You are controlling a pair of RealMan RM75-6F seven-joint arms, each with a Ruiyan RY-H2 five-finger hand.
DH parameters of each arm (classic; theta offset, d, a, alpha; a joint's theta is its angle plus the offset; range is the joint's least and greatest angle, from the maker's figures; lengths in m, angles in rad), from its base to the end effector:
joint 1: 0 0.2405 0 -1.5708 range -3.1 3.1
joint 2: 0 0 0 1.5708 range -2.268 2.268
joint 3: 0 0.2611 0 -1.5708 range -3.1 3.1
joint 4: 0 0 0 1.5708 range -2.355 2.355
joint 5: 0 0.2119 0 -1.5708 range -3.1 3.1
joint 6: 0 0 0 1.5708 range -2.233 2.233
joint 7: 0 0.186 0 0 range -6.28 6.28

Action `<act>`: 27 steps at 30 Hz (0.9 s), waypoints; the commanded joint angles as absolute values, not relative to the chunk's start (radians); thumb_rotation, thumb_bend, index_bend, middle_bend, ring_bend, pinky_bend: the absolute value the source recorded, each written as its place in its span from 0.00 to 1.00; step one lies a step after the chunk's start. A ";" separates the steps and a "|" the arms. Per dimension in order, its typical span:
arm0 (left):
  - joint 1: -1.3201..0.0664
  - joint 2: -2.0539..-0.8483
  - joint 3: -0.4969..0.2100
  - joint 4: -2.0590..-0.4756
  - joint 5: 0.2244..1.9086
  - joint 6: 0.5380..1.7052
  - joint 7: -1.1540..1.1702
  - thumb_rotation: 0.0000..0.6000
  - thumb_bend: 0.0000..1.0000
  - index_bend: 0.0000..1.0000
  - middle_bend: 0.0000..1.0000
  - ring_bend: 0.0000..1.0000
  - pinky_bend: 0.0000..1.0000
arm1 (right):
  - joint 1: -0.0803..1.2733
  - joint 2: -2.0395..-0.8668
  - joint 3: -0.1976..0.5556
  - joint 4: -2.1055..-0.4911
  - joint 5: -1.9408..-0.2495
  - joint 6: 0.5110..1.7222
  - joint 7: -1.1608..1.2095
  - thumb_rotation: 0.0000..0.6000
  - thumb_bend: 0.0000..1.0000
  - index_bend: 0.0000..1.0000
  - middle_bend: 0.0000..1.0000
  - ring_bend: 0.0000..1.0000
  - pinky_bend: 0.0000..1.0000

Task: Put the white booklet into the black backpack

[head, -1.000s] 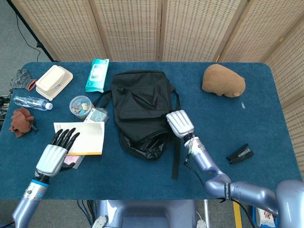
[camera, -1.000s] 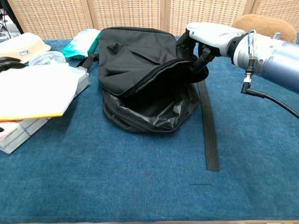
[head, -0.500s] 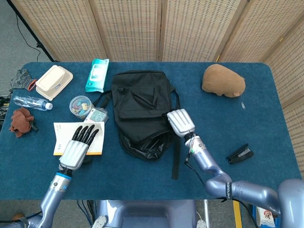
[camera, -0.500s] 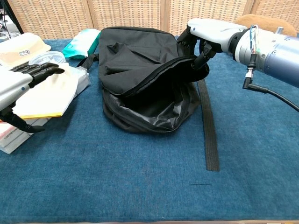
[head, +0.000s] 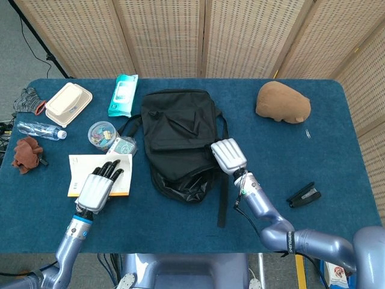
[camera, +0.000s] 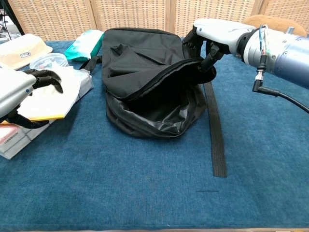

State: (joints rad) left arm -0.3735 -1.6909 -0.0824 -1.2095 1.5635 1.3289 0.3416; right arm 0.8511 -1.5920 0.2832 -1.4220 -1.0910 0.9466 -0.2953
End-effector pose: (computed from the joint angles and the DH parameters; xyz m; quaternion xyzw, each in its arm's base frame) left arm -0.2285 0.3040 -0.0239 -0.7141 -0.2559 -0.3907 0.5215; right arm -0.0841 -0.4210 -0.0246 0.7215 -0.3668 0.4325 0.3974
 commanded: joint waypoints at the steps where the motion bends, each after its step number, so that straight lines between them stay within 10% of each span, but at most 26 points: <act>1: -0.382 -1.705 -0.069 -1.146 1.591 1.349 0.309 1.00 0.34 0.54 0.40 0.36 0.54 | 0.851 -1.591 0.280 -1.424 -1.091 0.945 -0.292 1.00 0.55 0.61 0.57 0.44 0.51; 8: -0.400 -1.715 -0.049 -1.052 1.636 1.380 0.229 1.00 0.57 0.73 0.57 0.53 0.67 | 0.855 -1.595 0.278 -1.417 -1.087 0.942 -0.286 1.00 0.55 0.61 0.57 0.44 0.51; 27: -0.444 -1.704 0.001 -0.921 1.760 1.511 0.010 1.00 0.61 0.79 0.64 0.60 0.72 | 0.872 -1.589 0.289 -1.413 -1.064 0.932 -0.287 1.00 0.55 0.61 0.57 0.44 0.51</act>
